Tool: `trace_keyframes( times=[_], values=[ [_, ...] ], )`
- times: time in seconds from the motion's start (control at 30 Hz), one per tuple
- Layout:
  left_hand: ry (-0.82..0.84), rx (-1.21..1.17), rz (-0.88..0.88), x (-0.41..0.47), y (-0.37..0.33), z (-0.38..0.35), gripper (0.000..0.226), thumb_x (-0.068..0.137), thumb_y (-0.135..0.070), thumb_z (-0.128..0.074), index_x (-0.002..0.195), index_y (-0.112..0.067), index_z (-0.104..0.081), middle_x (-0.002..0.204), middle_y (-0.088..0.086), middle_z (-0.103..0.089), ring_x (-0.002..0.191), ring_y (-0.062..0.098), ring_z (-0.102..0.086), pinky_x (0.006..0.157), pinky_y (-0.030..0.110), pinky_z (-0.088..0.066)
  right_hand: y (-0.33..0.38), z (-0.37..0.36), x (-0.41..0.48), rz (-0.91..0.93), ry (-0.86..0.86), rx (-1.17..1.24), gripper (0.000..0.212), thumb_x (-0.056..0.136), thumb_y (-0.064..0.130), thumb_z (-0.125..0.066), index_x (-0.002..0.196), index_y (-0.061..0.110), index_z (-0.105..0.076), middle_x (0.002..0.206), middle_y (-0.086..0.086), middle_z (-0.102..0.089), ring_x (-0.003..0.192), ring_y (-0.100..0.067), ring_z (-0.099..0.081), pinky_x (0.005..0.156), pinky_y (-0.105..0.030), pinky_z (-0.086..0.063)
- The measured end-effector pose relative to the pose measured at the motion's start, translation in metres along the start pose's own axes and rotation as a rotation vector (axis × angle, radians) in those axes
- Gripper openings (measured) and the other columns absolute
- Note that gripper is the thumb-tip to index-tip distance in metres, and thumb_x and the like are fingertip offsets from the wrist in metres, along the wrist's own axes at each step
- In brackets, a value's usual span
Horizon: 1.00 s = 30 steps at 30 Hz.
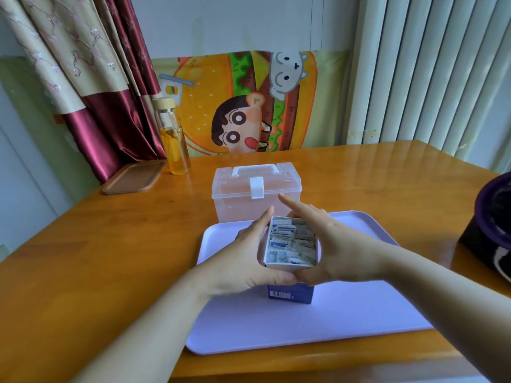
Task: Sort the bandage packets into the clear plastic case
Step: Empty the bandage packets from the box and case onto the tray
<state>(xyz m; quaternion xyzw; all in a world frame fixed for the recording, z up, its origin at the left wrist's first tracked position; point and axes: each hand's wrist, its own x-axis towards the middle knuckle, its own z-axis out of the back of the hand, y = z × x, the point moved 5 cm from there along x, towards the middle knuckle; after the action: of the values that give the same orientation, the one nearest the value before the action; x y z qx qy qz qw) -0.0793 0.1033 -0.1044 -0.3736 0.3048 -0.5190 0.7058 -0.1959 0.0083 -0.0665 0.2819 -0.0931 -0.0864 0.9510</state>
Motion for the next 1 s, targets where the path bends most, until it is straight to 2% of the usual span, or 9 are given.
trace_keyframes(
  times=[0.07,0.17,0.3,0.4,0.5,0.57,0.7,0.9,1.0],
  values=[
    [-0.009,-0.076,-0.033,-0.004,-0.002,-0.005,0.126,0.057,-0.045,-0.085,0.148,-0.041,0.003,0.148,-0.020,-0.030,0.134,-0.002,-0.034,0.109,0.026,-0.037,-0.002,0.001,-0.003,0.026,-0.008,0.044,0.113,0.067,0.024,-0.083,0.142,0.047,-0.001,0.126,0.016,-0.037,0.121,-0.005,-0.034,0.098,-0.007,-0.031],
    [-0.091,-0.044,-0.086,-0.012,-0.004,-0.008,0.124,0.053,-0.052,-0.084,0.147,-0.042,-0.005,0.145,-0.023,-0.030,0.132,-0.007,-0.032,0.110,0.026,-0.035,-0.004,0.001,-0.007,0.058,0.008,0.080,0.108,0.067,0.029,-0.083,0.141,0.049,-0.008,0.131,0.020,-0.038,0.125,-0.001,-0.036,0.105,-0.019,-0.034],
    [-0.244,0.054,-0.165,-0.020,-0.011,-0.003,0.123,0.050,-0.061,-0.081,0.146,-0.044,-0.006,0.140,-0.029,-0.025,0.133,-0.008,-0.027,0.112,0.029,-0.033,0.002,0.014,-0.007,0.086,0.075,0.048,0.088,0.068,0.035,-0.082,0.134,0.050,-0.025,0.130,0.030,-0.036,0.126,0.007,-0.033,0.103,-0.008,-0.028],
    [-0.326,0.246,-0.215,-0.020,-0.021,0.009,0.123,0.051,-0.067,-0.078,0.141,-0.050,0.004,0.135,-0.041,-0.015,0.134,-0.006,-0.022,0.111,0.025,-0.027,0.008,0.035,0.003,0.107,-0.103,0.195,0.051,0.074,0.040,-0.073,0.122,0.035,-0.056,0.129,0.019,-0.046,0.120,0.003,-0.045,0.101,-0.019,-0.037],
    [-0.347,0.468,-0.208,-0.015,-0.027,0.020,0.123,0.048,-0.080,-0.064,0.138,-0.051,0.015,0.137,-0.038,-0.014,0.138,0.001,-0.014,0.112,0.023,-0.018,0.019,0.044,0.011,0.167,-0.345,-0.009,0.019,0.084,0.025,-0.068,0.104,0.024,-0.070,0.108,0.010,-0.058,0.094,-0.007,-0.059,0.084,-0.023,-0.047],
    [-0.367,0.608,-0.185,-0.013,-0.029,0.025,0.128,0.053,-0.078,-0.066,0.142,-0.042,0.018,0.148,-0.025,-0.012,0.139,0.005,-0.008,0.111,0.024,-0.011,0.026,0.036,0.019,0.200,-0.379,-0.162,0.018,0.086,0.018,-0.066,0.103,0.020,-0.072,0.103,0.005,-0.061,0.091,-0.012,-0.058,0.079,-0.022,-0.046],
    [-0.359,0.717,-0.180,-0.009,-0.033,0.027,0.125,0.062,-0.068,-0.068,0.142,-0.035,0.021,0.154,-0.014,-0.011,0.130,-0.004,0.000,0.114,0.024,0.001,0.030,0.021,0.031,0.231,-0.406,-0.327,0.019,0.087,0.017,-0.064,0.104,0.019,-0.071,0.102,0.001,-0.065,0.098,-0.021,-0.059,0.074,-0.038,-0.050],
    [-0.343,0.717,-0.168,-0.004,-0.025,0.028,0.124,0.064,-0.069,-0.068,0.140,-0.038,0.025,0.155,-0.016,-0.010,0.134,-0.003,-0.001,0.115,0.025,0.003,0.027,0.016,0.042,0.234,-0.358,-0.408,0.014,0.081,0.034,-0.068,0.091,0.025,-0.070,0.092,0.008,-0.064,0.086,-0.019,-0.054,0.067,-0.031,-0.045],
    [-0.331,0.703,-0.151,-0.005,-0.022,0.030,0.124,0.065,-0.068,-0.068,0.145,-0.033,0.020,0.156,-0.017,-0.003,0.132,-0.008,0.002,0.112,0.021,0.003,0.028,0.017,0.043,0.229,-0.313,-0.398,0.019,0.080,0.043,-0.068,0.093,0.030,-0.072,0.095,0.011,-0.064,0.085,-0.014,-0.051,0.065,-0.027,-0.040]
  ],
)
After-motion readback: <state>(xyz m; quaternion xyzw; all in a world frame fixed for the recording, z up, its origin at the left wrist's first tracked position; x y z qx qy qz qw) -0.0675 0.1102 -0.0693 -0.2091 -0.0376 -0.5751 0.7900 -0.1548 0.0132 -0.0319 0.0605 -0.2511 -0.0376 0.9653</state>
